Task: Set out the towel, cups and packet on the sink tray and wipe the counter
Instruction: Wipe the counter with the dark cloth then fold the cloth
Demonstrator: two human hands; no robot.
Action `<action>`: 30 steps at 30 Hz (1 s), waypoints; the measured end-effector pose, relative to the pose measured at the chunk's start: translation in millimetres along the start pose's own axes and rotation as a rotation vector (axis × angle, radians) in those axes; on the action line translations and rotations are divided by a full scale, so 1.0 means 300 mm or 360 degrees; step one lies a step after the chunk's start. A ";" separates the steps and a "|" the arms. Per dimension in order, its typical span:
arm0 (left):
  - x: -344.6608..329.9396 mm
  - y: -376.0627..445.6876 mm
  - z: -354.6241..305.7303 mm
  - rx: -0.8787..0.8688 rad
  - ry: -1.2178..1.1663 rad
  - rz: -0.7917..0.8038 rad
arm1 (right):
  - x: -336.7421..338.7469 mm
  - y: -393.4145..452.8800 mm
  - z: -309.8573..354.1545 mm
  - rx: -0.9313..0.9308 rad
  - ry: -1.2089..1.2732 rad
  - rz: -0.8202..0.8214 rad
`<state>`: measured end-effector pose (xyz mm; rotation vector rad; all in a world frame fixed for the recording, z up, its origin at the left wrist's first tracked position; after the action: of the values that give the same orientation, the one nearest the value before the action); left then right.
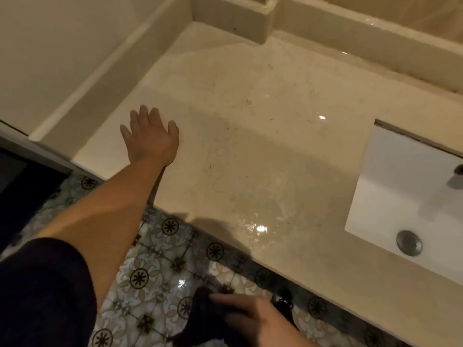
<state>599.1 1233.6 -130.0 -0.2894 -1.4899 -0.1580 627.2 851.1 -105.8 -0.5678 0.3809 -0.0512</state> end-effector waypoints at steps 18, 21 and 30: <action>0.006 -0.007 -0.009 0.0011 0.0032 -0.0046 | 1.225 0.471 0.959 0.0757 -0.1384 -0.1374; 0.004 -0.001 -0.010 0.0030 0.0038 -0.0063 | 1.160 0.693 0.994 0.0830 -0.1776 -0.1171; 0.011 0.000 -0.008 0.0016 0.0022 -0.0089 | 0.467 0.824 0.835 0.1323 -0.2326 -0.0162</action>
<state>601.7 1233.1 -126.8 -0.2383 -1.4855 -0.1969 835.1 1167.5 -90.8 0.2879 -1.0682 0.1103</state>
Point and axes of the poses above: each hand's wrist, its own y-axis towards the middle knuckle, its own x-axis out of the back of the hand, z = x × y, the point moved 5 cm from there along y, towards the middle knuckle, and after that the axes turned 11 degrees about y, right-handed, at the moved point
